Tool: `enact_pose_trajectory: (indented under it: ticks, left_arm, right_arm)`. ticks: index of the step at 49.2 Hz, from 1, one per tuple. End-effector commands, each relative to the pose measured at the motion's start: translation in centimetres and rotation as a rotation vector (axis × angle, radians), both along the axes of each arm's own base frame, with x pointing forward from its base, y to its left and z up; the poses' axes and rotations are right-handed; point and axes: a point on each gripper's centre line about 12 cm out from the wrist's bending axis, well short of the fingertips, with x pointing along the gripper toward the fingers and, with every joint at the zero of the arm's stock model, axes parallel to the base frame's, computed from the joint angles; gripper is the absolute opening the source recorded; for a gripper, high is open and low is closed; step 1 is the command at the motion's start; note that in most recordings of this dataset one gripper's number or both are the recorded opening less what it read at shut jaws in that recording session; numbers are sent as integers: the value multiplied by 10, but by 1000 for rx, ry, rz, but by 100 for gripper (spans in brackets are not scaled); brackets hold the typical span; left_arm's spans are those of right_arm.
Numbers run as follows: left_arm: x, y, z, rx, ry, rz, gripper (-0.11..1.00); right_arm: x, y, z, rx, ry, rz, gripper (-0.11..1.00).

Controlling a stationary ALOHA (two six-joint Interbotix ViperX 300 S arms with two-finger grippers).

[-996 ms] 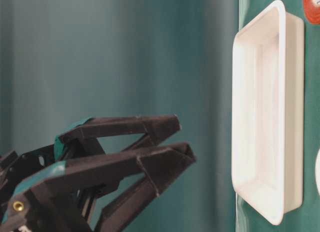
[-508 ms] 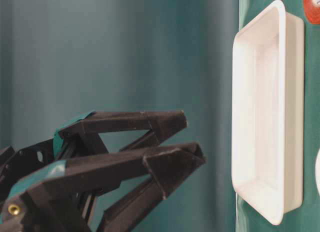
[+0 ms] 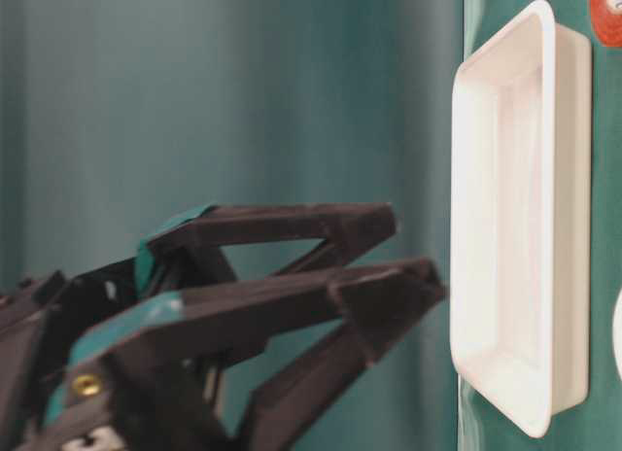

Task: Pick up the tape from a random location and place it into the white case.
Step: 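Move the open left gripper over the black tape roll, then lower the left gripper and close it on the black tape roll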

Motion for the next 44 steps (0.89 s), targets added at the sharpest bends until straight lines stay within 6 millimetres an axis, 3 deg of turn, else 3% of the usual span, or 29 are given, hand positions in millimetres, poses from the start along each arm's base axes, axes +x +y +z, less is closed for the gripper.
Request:
enact_pose_trajectory:
  ticks: [1,11,21,44]
  left_arm:
    - [3,0,-1,-3,-28,0,99]
    - [4,-3,-45,8,23,-5,99]
    - [7,-12,-56,-1,-34,-25,99]
    - [13,-13,-110,23,50,-30,98]
  right_arm:
    - [3,0,11,3,-28,-2,91]
    - [3,0,11,3,-28,-2,91]
    - [3,0,11,3,-28,-2,91]
    - [3,0,9,3,-17,-2,91]
